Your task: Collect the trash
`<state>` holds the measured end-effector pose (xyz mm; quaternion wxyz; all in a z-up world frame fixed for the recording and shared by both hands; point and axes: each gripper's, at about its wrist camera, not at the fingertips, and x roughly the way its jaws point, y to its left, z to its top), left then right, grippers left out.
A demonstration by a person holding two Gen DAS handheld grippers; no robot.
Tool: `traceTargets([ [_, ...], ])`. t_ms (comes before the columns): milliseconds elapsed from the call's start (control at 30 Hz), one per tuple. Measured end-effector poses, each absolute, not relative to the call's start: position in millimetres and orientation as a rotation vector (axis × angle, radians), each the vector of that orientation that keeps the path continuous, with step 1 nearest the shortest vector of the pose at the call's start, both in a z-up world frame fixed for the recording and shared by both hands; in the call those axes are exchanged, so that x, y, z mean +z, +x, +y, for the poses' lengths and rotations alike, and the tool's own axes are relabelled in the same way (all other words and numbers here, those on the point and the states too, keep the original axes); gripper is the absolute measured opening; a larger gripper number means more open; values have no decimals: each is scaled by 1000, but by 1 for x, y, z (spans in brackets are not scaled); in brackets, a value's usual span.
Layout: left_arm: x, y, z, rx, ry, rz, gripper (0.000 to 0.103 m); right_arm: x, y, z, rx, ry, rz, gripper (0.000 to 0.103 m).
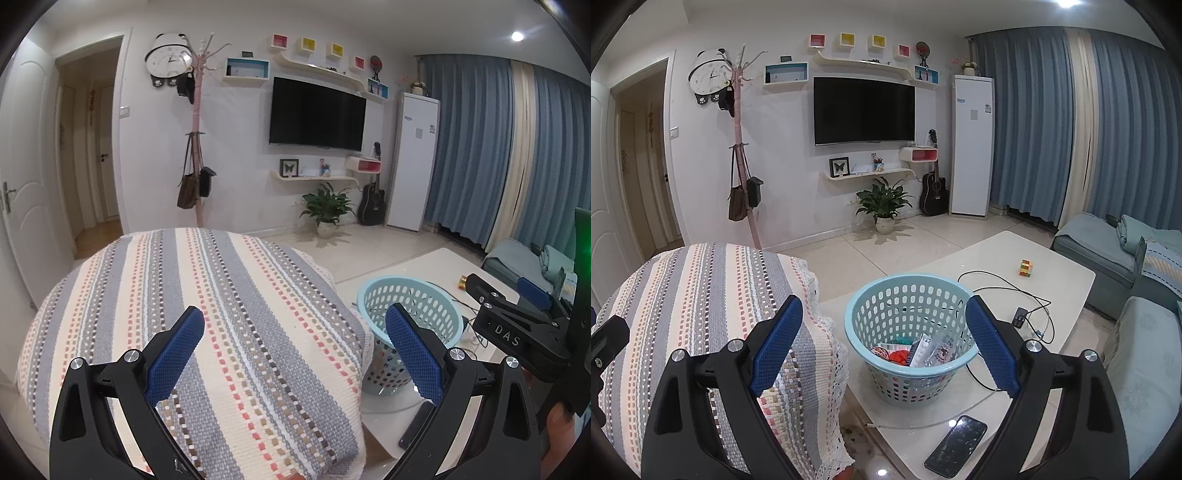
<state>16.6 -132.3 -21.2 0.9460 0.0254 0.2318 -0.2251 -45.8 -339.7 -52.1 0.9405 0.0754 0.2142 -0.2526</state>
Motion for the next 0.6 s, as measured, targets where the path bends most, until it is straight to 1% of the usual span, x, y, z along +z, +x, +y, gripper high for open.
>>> traceTargets([
  [233,-21,14,-132,-419,72,439,95,-52,-47,-342,-516,161,439,86],
  [600,-19,19,-128,-449,31,480,95,-51,-47,-342,-512,157,436,86],
])
